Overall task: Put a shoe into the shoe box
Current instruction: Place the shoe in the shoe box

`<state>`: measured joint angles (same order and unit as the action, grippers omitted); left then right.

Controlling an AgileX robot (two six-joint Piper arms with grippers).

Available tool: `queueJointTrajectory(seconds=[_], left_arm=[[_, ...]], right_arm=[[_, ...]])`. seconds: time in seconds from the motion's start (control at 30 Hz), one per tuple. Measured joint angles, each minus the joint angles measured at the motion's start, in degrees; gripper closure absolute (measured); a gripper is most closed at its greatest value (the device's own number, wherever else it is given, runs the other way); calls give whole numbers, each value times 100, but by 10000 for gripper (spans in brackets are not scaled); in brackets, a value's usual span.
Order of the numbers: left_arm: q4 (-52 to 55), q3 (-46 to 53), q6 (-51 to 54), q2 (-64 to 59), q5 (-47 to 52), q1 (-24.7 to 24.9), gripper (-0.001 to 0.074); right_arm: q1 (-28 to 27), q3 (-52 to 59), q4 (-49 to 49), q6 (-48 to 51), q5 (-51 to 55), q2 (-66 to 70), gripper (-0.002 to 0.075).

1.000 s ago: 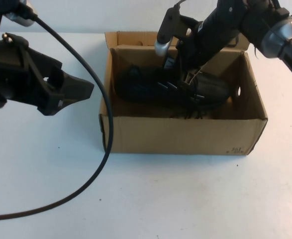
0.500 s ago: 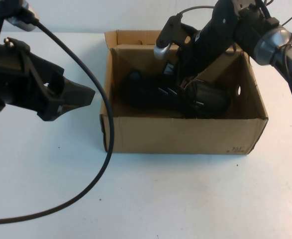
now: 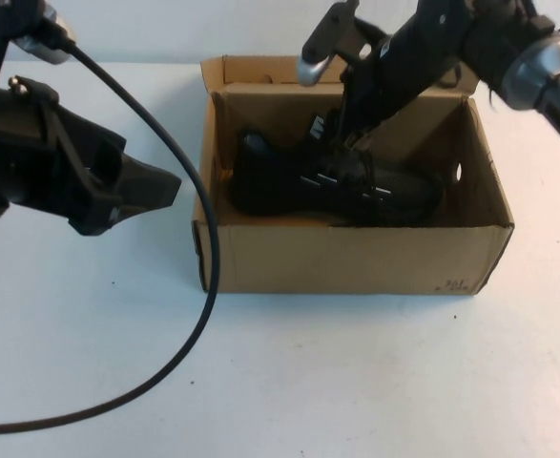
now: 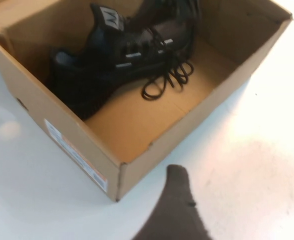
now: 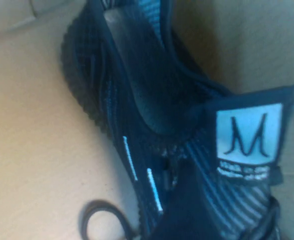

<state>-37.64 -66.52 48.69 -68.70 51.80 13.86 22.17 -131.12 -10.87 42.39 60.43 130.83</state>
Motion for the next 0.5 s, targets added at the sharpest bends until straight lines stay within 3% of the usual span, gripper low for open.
queueJointTrajectory(seconds=[0.13,0.33,0.5], left_arm=[[0,0,-8,0,247,0,327],[0,0,229,418,599,0,666],[12,0,211,1187,700,0,727]], right_arm=[[0,0,-48,-84,179,-422,358],[0,0,-249,-218,543,-1361,676],[0,-11,-832,-843,1074,-2219,732]])
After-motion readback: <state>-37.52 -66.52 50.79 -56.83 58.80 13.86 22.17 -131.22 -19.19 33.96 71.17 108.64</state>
